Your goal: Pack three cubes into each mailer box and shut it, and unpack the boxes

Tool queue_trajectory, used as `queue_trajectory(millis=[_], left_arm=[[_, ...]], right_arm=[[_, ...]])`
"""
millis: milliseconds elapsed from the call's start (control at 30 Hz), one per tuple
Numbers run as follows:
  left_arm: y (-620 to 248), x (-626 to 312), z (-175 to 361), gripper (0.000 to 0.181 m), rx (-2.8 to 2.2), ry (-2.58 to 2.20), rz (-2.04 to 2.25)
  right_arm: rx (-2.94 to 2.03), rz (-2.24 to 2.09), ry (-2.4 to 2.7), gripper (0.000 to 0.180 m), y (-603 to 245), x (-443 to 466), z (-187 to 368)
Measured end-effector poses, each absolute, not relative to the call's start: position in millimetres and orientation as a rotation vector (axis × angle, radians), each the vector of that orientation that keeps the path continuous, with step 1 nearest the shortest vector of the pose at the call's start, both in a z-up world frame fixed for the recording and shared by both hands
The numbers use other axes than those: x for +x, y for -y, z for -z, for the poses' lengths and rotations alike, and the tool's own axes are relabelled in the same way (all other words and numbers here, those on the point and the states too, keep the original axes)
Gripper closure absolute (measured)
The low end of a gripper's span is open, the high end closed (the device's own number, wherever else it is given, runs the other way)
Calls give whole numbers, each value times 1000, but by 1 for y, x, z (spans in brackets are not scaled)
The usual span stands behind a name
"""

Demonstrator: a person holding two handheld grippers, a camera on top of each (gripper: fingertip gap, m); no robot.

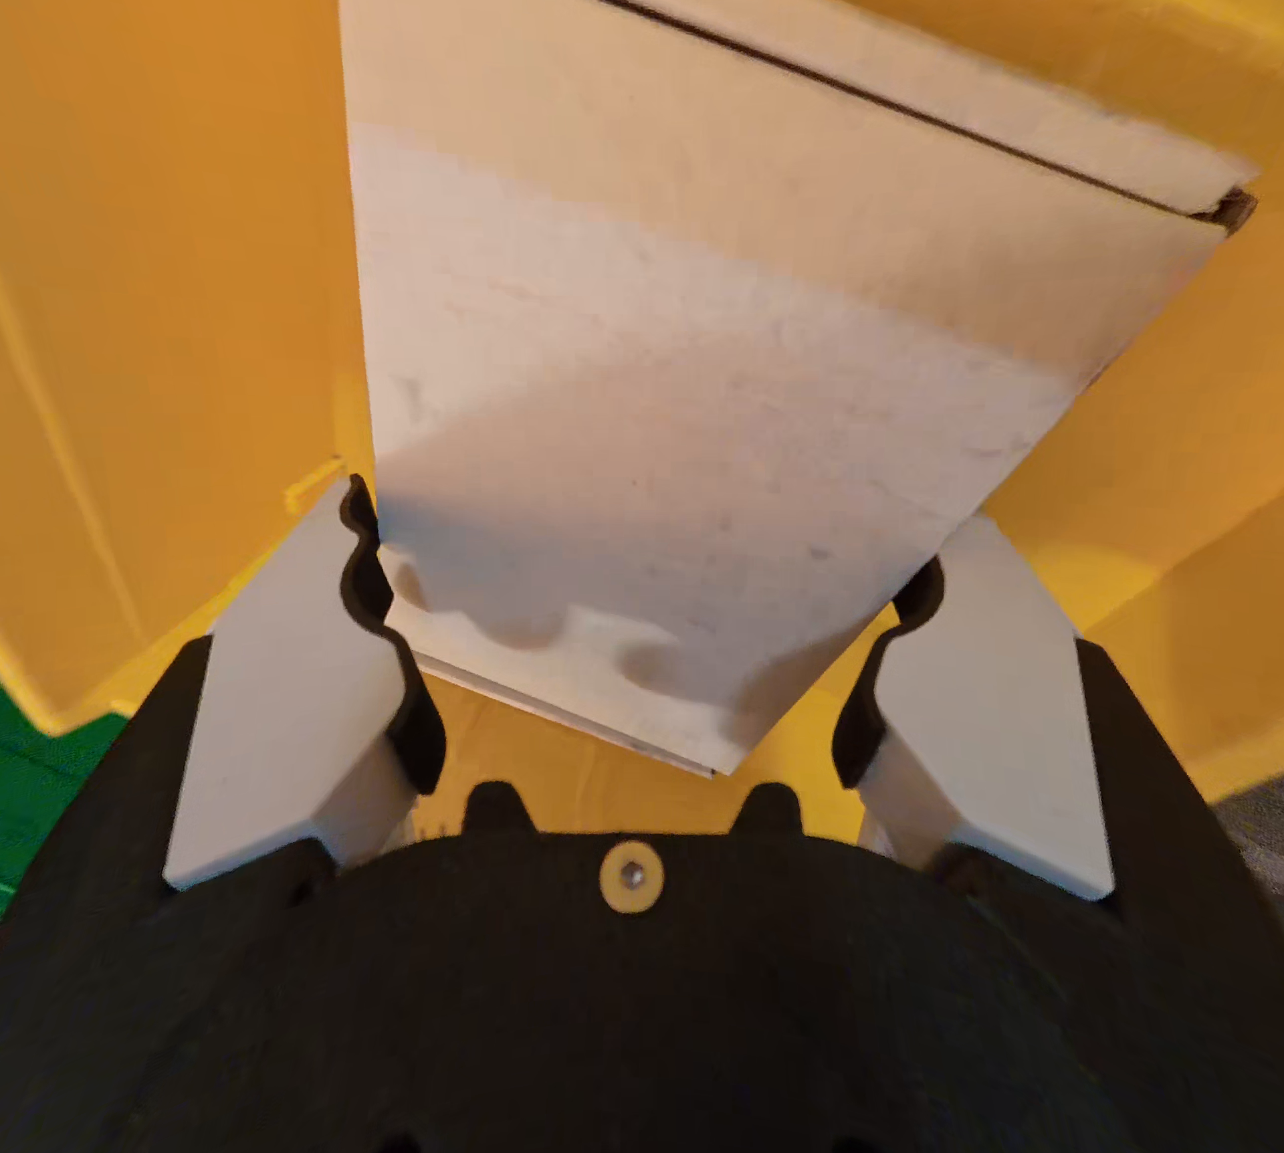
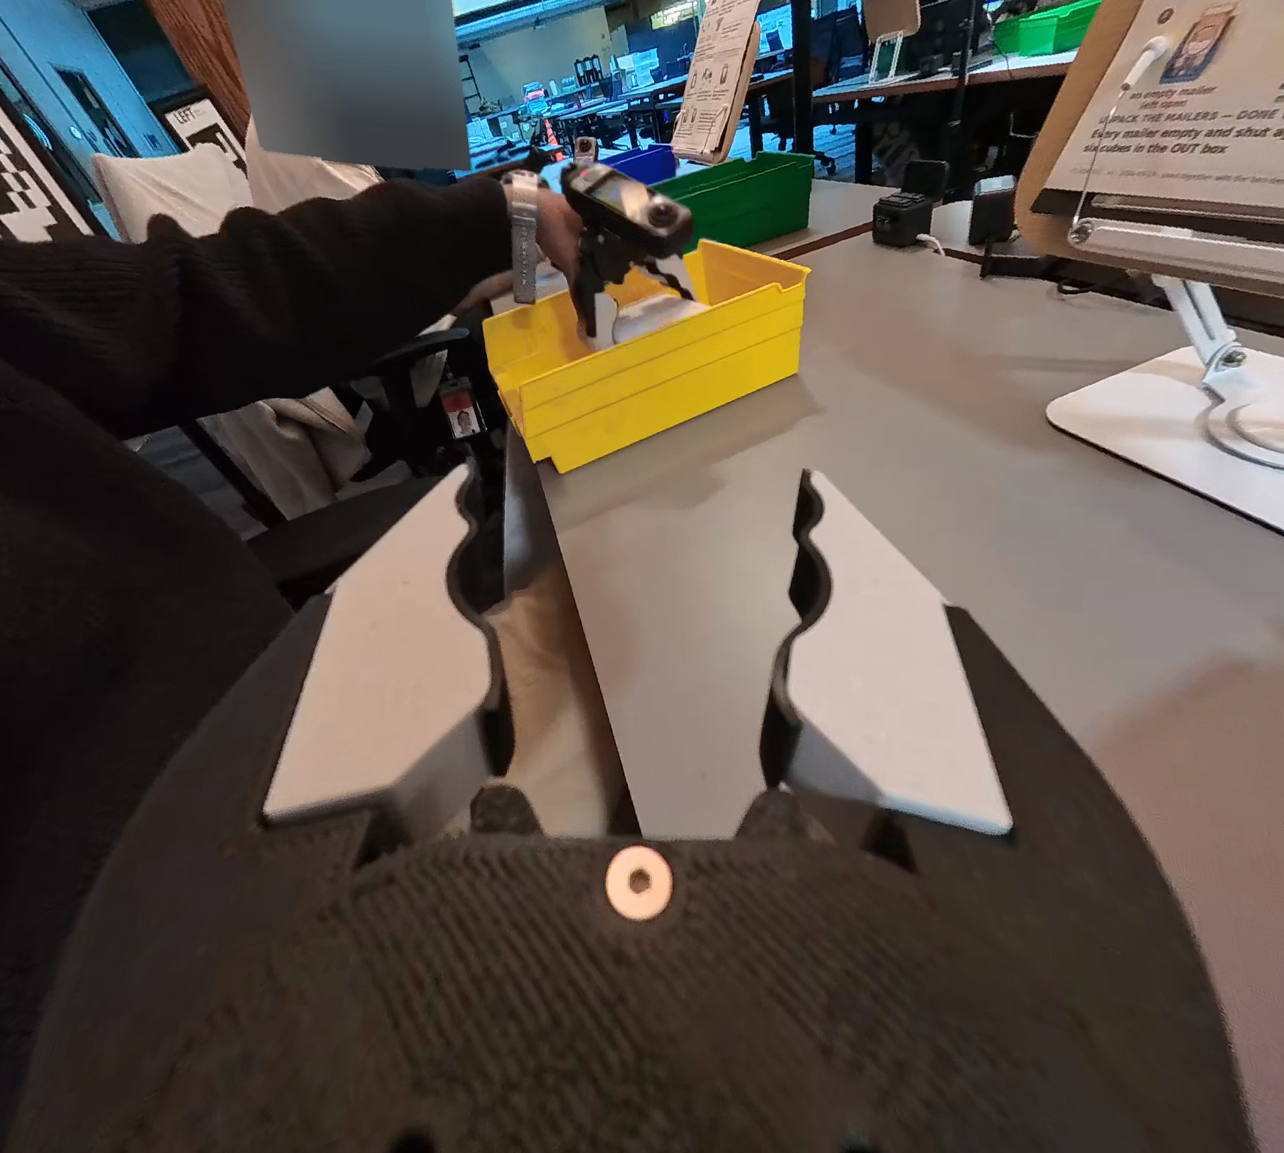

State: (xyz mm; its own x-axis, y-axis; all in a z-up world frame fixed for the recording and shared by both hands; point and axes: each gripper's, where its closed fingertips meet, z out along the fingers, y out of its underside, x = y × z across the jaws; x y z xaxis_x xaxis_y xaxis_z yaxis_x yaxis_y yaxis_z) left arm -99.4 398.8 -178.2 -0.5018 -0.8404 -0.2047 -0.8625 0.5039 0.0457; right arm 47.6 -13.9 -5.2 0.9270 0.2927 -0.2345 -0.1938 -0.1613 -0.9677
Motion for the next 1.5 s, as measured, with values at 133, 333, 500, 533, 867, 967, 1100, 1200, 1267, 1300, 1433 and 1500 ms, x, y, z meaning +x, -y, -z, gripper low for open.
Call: queue_trajectory(millis=[133,333,500,533,867,967,1100,1200,1267,1300,1433,1500], left_arm=[[-392,-100,126,43,-1462,-2486,-106],[-319,-49,6,147,-1098,-2288,227],[-321,-42,52,107,-1191,-2396,-107],[-324,-42,61,102,-1209,-2389,-115],[-411,-96,113,68,-1810,-1895,-118],[-411,-103,131,90,-1864,-1876,-7],[-403,-102,124,111,-1749,-1882,-6],[-401,-100,99,114,-1634,-1833,-86],[-397,-96,72,114,-1552,-1765,-112],[-395,-93,56,114,-1500,-1720,-135],[-377,-80,-5,115,-1266,-1596,-246],[-347,-67,-20,114,-1177,-1608,-234]], right_arm=[[-1651,-440,54,94,16,50,2],[-1605,-428,47,95,7,43,1],[-1597,-465,81,94,13,18,0],[-1603,-440,90,94,18,16,1],[-1696,-340,87,95,47,22,37],[-1688,-379,77,96,44,19,36],[-1715,-356,89,95,40,17,42],[-1727,-350,96,95,37,14,44],[-1729,-353,98,95,34,13,45],[-1730,-355,98,95,33,12,46],[-1740,-378,97,96,30,3,54],[-1752,-377,96,96,28,-2,62]])
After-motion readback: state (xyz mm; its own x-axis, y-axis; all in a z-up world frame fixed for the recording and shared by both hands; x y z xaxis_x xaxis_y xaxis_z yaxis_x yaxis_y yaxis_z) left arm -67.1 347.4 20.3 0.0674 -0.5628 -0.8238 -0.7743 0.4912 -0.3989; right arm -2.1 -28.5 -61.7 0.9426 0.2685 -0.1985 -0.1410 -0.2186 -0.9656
